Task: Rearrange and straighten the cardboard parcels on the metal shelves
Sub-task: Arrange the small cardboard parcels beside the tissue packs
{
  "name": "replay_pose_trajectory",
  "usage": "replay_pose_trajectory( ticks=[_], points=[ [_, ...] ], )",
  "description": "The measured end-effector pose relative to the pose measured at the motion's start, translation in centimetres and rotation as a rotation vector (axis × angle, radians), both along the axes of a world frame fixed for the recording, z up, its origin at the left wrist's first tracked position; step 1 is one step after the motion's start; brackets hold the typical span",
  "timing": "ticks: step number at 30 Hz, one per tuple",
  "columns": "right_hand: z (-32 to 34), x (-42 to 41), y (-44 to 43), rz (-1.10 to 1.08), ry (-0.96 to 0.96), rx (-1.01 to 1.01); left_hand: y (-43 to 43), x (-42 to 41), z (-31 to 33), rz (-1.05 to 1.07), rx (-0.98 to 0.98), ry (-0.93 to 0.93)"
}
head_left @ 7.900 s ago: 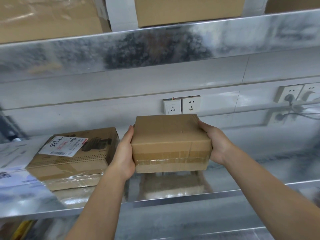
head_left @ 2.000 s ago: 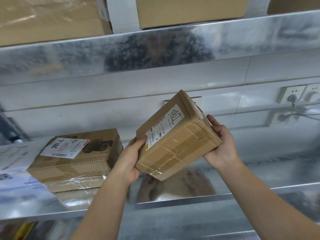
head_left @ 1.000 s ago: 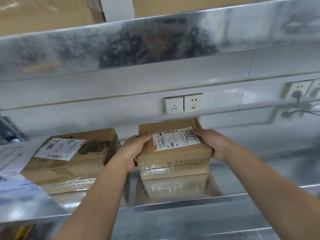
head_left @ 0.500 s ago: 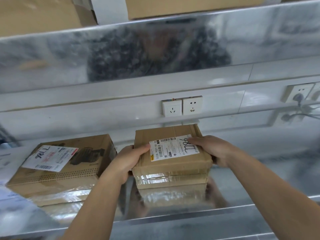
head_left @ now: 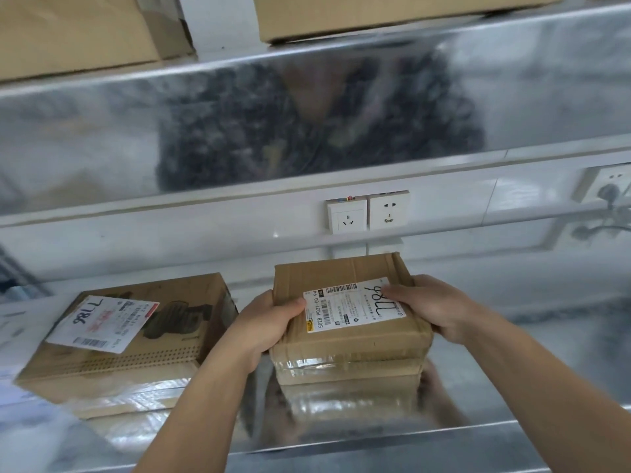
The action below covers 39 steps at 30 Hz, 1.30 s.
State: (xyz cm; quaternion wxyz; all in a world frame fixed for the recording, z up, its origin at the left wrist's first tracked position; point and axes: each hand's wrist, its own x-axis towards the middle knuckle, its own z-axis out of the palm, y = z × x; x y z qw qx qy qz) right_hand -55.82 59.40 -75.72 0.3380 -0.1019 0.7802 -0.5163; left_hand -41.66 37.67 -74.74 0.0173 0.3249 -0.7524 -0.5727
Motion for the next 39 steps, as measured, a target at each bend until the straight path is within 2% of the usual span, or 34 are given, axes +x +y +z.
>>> replay_pose_trajectory(
  ticks=[12,23,30,33,39],
  points=[
    [-0.1,-0.1,0.0,0.002,0.0,0.003,0.0,0.1,0.1,-0.026,-0.041,-0.042],
    [0.4,0.2,0.3,-0.054,-0.075,-0.026,-0.2,0.1,0.6,-0.016,0.117,-0.061],
    [1.1,0.9,0.7,-0.064,-0.097,-0.032,0.3,0.8,1.0,-0.01,0.147,-0.034],
    [1.4,1.1,1.1,-0.069,-0.078,-0.085,0.7,1.1,0.8,0.031,0.144,0.017],
    [3.3,2.3,2.3,-0.152,-0.027,-0.264,1.7,1.7,1.6,0.139,0.241,0.235]
  ],
)
